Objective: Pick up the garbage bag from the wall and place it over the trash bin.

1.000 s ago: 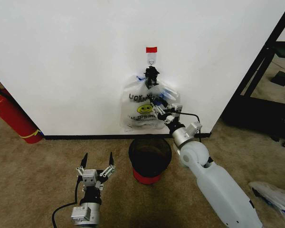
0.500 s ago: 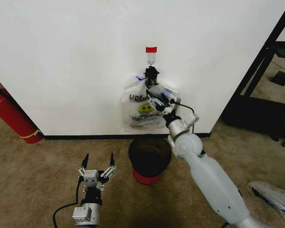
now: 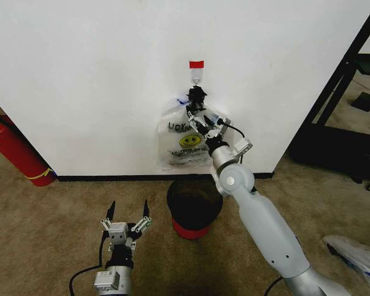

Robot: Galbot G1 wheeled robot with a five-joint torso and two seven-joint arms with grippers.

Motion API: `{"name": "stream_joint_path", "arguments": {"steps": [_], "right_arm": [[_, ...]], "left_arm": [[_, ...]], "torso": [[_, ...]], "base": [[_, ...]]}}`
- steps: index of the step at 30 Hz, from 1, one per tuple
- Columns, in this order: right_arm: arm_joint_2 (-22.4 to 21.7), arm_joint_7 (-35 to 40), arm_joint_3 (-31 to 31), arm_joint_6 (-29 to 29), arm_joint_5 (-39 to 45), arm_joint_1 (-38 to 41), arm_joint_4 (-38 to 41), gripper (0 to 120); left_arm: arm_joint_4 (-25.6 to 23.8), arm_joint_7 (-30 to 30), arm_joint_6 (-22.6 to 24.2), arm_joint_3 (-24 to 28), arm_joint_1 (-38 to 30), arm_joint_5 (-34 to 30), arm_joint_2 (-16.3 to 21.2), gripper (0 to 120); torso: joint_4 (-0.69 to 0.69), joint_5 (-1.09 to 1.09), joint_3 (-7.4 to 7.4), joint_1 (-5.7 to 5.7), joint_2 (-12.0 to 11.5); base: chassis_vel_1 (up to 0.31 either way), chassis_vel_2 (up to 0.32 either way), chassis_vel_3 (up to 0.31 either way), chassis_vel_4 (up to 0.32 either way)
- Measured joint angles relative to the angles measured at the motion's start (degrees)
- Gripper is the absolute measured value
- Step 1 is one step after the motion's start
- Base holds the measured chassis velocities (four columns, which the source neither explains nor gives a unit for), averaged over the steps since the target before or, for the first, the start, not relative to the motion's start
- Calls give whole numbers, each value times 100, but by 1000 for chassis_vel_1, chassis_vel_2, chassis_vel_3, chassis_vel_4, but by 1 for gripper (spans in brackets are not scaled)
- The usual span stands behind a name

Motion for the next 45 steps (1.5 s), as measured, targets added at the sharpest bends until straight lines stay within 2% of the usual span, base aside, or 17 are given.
{"name": "stream_joint_path", "arguments": {"steps": [3,4,5,8,14,16,23,33,45], "right_arm": [[77,108,32,-21,87,73,-94,72],[84,122,34,-21,93,77,-100,72],[115,195,44,-28,135,92,-120,65],[139,254,54,-39,179,110,-146,59],[194,413,144,-43,353,200,-298,31],[185,419,148,-43,361,201,-298,27],[153,472,175,-38,396,214,-295,0],[32,511,155,-24,388,101,-88,0],[-427,420,106,-13,-193,-862,512,0]], "left_arm": [[0,1,-36,-23,27,0,2,100],[0,1,-40,-26,30,0,2,100],[-3,1,-47,-32,37,-5,2,100],[-5,1,-56,-37,37,-13,3,100],[-20,8,-86,-34,19,-32,-2,100],[-20,9,-89,-34,19,-32,-2,100],[-34,11,-96,-30,4,-44,7,100],[-47,16,-116,5,36,-27,-12,100],[-53,18,-120,65,25,-14,7,100]], "torso": [[0,0,0,0,0],[0,0,0,0,0],[1,0,0,0,0],[0,0,0,0,0],[0,0,0,0,0],[0,0,0,0,0],[0,0,0,0,0],[1,1,0,0,0],[0,1,-1,-1,0]], "base": [[0,0,0,0],[0,0,0,0],[0,0,0,0],[0,0,0,0],[0,0,0,0],[0,0,0,0],[0,0,0,0],[0,0,0,0],[0,0,0,0]]}}
